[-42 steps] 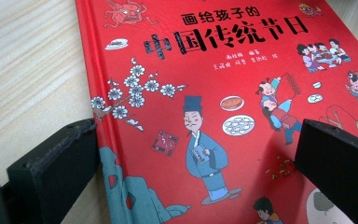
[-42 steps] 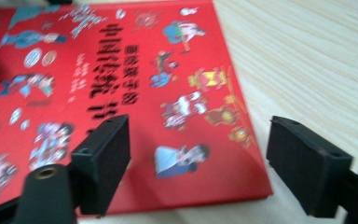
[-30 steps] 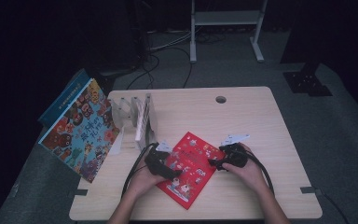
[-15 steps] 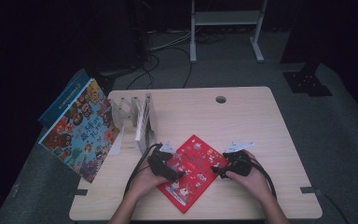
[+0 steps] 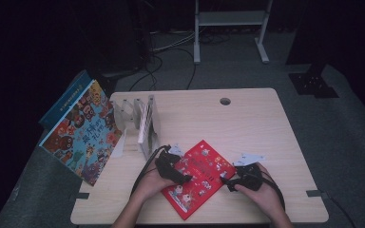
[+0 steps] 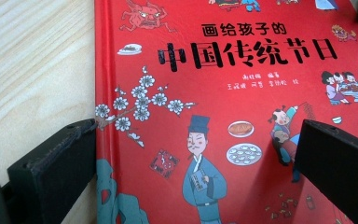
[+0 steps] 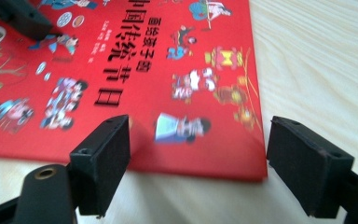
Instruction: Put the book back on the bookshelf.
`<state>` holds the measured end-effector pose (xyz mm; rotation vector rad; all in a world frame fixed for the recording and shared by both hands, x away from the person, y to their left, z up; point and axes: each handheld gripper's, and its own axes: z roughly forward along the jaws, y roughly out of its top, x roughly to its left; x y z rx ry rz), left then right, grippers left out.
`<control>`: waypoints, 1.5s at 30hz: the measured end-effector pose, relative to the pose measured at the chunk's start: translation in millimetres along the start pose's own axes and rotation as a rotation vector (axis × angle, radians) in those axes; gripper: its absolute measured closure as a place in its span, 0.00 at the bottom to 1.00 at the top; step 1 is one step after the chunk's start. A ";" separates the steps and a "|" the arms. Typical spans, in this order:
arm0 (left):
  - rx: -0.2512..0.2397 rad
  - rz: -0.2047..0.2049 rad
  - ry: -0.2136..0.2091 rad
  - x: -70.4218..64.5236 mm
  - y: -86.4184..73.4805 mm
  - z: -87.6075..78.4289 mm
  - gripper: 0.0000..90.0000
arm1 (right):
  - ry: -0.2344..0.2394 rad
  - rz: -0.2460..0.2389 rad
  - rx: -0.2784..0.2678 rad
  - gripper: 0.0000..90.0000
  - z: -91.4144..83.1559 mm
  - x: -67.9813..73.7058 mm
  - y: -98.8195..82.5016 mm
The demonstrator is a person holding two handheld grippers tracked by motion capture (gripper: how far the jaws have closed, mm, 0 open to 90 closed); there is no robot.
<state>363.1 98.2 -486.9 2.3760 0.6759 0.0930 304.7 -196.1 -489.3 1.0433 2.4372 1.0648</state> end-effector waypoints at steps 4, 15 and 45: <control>0.007 0.004 -0.008 1.3 3.0 1.7 0.00 | -0.010 0.009 -0.017 0.23 -12.3 9.0 -11.9; -0.006 -0.002 -0.005 1.9 4.0 3.6 0.00 | -0.006 -0.021 -0.007 0.21 -10.0 46.0 -21.3; -0.025 -0.029 0.027 4.8 4.5 5.2 0.00 | -0.025 -0.029 0.016 0.00 13.6 66.8 -10.4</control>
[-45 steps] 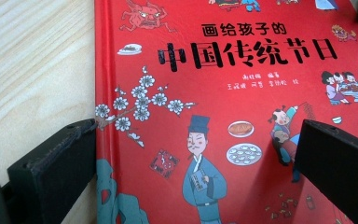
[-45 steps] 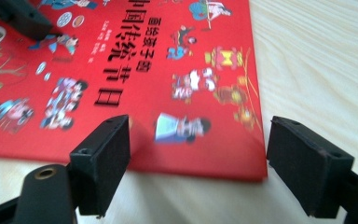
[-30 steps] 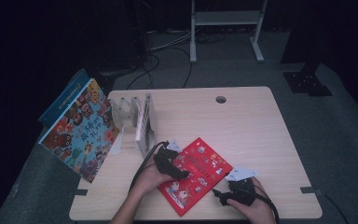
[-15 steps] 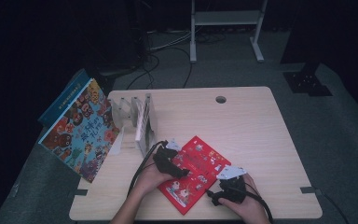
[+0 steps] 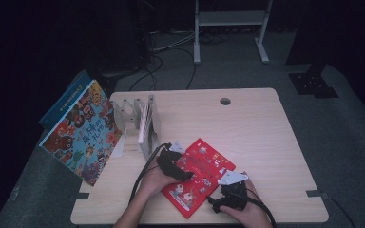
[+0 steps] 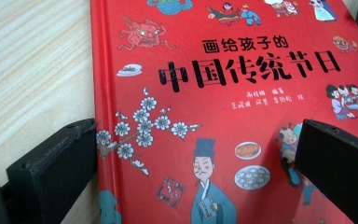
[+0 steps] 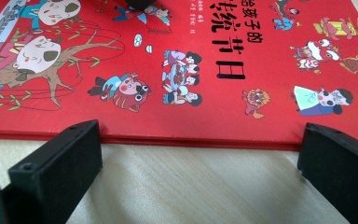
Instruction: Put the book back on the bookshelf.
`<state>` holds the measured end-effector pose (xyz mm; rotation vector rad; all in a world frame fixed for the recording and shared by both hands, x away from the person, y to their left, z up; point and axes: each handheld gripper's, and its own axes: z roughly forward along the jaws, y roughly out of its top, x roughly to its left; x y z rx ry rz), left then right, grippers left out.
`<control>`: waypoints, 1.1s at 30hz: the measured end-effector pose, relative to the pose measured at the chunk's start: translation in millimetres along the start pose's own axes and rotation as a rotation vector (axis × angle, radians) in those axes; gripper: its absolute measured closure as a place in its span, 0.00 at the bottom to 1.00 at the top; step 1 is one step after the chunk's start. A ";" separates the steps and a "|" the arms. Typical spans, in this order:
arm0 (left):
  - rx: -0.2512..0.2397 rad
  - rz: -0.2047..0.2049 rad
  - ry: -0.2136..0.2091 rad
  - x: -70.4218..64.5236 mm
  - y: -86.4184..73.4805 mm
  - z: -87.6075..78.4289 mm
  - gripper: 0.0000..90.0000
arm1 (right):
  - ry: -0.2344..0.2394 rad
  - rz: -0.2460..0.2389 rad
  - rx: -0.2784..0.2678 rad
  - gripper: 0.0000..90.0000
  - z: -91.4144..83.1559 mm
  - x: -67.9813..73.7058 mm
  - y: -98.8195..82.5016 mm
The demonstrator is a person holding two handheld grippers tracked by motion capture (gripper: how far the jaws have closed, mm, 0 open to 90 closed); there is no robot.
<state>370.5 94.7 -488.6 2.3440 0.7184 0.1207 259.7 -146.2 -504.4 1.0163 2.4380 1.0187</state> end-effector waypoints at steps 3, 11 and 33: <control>0.004 -0.009 0.007 -0.9 2.1 1.3 0.00 | 0.000 0.000 0.002 0.00 0.0 -0.3 0.0; -0.011 -0.077 0.063 -8.2 4.0 4.5 0.00 | -0.001 0.010 0.005 0.00 0.3 0.1 0.1; -0.068 -0.118 0.110 -13.0 1.9 8.2 0.00 | -0.003 0.025 0.008 0.00 0.6 0.5 -0.3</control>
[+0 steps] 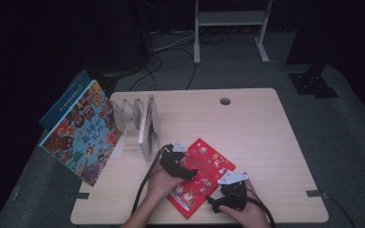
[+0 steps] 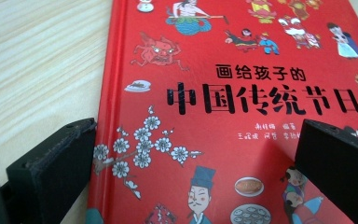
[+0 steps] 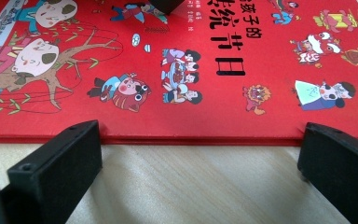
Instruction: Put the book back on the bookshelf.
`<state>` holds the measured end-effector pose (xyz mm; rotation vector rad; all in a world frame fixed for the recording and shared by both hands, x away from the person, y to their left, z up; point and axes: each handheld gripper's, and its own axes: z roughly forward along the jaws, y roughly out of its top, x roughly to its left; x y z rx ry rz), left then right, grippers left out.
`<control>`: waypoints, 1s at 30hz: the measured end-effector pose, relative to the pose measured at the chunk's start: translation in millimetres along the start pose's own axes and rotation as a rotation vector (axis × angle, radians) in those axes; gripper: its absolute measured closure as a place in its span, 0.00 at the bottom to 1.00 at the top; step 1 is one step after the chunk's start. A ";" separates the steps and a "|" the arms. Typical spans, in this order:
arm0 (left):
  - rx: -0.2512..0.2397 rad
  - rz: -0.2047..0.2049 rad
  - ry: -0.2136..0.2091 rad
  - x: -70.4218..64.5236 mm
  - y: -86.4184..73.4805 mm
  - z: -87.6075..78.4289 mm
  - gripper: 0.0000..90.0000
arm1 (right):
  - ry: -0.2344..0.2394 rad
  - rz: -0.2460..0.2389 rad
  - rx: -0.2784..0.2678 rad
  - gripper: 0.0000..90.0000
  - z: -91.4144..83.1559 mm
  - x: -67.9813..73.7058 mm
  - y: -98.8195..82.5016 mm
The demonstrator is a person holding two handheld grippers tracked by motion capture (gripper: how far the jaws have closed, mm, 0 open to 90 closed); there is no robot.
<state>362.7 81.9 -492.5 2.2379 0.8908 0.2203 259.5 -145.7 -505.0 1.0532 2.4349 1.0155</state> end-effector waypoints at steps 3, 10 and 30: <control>-0.005 -0.013 0.011 -1.5 -0.9 -0.3 0.00 | 0.000 0.000 0.000 0.00 0.1 0.0 0.0; 0.001 -0.025 -0.007 0.7 -0.2 -2.0 0.00 | 0.001 0.001 0.001 0.00 0.3 0.0 0.4; -0.043 -0.030 -0.091 0.3 23.7 -40.6 0.00 | 0.007 -0.003 0.000 0.00 0.5 -0.8 0.4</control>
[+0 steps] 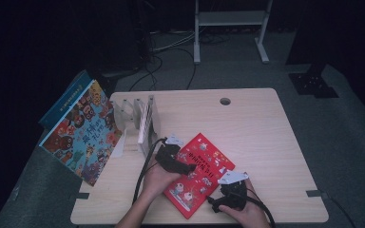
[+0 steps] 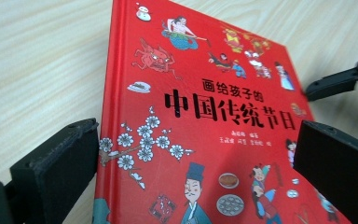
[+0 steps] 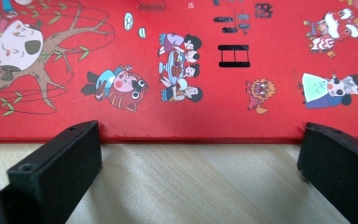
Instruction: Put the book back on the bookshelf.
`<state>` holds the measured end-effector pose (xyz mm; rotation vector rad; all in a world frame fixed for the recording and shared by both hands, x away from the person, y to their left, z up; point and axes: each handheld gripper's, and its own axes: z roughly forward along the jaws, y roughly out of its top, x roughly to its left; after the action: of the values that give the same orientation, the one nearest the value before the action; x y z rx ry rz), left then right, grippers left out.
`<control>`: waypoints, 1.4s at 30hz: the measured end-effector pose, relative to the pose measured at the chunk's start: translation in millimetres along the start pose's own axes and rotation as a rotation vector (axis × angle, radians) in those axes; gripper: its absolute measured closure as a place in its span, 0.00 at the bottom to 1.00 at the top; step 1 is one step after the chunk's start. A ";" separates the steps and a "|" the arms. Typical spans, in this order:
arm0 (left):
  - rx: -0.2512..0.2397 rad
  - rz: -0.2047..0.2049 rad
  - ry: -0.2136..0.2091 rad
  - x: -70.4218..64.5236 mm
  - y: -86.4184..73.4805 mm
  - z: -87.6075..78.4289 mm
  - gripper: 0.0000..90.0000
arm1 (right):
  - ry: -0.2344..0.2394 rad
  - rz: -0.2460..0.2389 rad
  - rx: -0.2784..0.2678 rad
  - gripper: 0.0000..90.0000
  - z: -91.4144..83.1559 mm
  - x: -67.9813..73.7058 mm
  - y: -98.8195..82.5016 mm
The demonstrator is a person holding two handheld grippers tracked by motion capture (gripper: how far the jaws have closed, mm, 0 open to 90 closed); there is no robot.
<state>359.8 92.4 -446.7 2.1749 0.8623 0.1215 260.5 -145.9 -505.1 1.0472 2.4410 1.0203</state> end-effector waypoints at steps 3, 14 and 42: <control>-0.017 0.006 -0.021 -3.1 6.2 -8.2 0.00 | -0.001 0.001 0.001 0.00 -0.1 0.0 0.0; 0.004 0.069 -0.102 -18.3 31.7 -34.7 0.00 | 0.000 0.003 0.002 0.00 0.0 -0.1 0.2; -0.033 0.204 -0.289 -37.7 44.6 -64.6 0.58 | -0.019 0.014 -0.003 0.00 1.8 -2.8 1.8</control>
<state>332.8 89.2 -363.9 2.1770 0.4731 -0.0769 264.3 -146.1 -505.1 1.0694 2.4193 1.0135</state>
